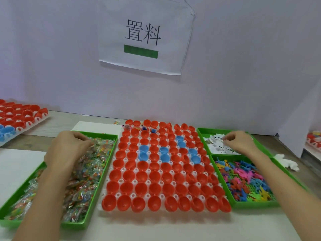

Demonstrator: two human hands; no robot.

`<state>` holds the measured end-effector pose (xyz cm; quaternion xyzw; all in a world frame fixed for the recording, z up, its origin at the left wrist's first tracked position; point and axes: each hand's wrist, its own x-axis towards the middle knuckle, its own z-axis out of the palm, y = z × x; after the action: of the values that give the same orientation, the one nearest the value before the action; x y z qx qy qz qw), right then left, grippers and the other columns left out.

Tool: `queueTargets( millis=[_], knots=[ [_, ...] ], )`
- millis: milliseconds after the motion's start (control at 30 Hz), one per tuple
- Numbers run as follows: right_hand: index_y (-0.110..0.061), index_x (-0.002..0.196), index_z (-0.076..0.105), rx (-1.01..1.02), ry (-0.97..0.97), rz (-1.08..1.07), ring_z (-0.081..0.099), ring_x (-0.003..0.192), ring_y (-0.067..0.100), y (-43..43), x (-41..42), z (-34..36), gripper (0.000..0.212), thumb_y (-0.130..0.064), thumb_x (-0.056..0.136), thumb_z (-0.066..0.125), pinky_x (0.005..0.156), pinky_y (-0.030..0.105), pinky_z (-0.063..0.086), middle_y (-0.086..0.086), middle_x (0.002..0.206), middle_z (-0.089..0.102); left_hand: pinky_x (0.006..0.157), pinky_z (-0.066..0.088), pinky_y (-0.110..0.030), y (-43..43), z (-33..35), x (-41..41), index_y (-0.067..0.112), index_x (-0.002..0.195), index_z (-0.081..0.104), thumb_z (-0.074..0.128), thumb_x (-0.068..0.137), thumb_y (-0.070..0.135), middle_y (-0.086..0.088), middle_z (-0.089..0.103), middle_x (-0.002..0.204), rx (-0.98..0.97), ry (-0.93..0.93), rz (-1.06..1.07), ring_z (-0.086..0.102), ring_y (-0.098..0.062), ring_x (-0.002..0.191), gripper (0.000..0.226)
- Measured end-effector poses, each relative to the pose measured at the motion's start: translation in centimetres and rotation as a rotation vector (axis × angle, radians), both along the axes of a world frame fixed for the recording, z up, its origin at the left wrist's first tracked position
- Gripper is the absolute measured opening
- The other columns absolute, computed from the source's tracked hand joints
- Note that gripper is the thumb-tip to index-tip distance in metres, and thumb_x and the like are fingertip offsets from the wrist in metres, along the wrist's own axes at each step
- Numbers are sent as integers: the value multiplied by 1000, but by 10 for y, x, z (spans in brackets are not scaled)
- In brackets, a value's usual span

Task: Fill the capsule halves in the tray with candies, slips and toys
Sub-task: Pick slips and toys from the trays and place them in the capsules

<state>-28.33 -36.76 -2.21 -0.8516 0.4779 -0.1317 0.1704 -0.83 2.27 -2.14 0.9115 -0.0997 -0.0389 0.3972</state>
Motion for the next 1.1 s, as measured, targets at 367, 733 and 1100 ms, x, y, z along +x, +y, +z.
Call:
queueTargets(
  millis=[367,733,1100],
  knots=[
    [-20,83,73,-23,-60,-27,61,67,13,11,-15,-10,18,-2,81,74,60,25,44,-2,78,66,77,58,-47,-9,48,-27,21,89,60,58,98,10,4,73,85,-513,-239,-147,73,-17,74,14],
    [-11,107,75,-87,-646,-148,65,54,-4,41,-14,36,17,-6,94,66,43,8,39,4,88,72,68,61,-23,-45,67,-86,18,101,72,63,95,8,-4,78,84,-792,84,-514,74,-16,69,14],
    [-34,87,76,-184,-838,302,60,79,7,137,-6,89,9,-25,88,74,72,13,47,-10,87,64,65,58,-20,-67,80,-136,21,102,78,76,74,24,-9,77,85,-988,378,-701,76,-21,73,28]
  ],
)
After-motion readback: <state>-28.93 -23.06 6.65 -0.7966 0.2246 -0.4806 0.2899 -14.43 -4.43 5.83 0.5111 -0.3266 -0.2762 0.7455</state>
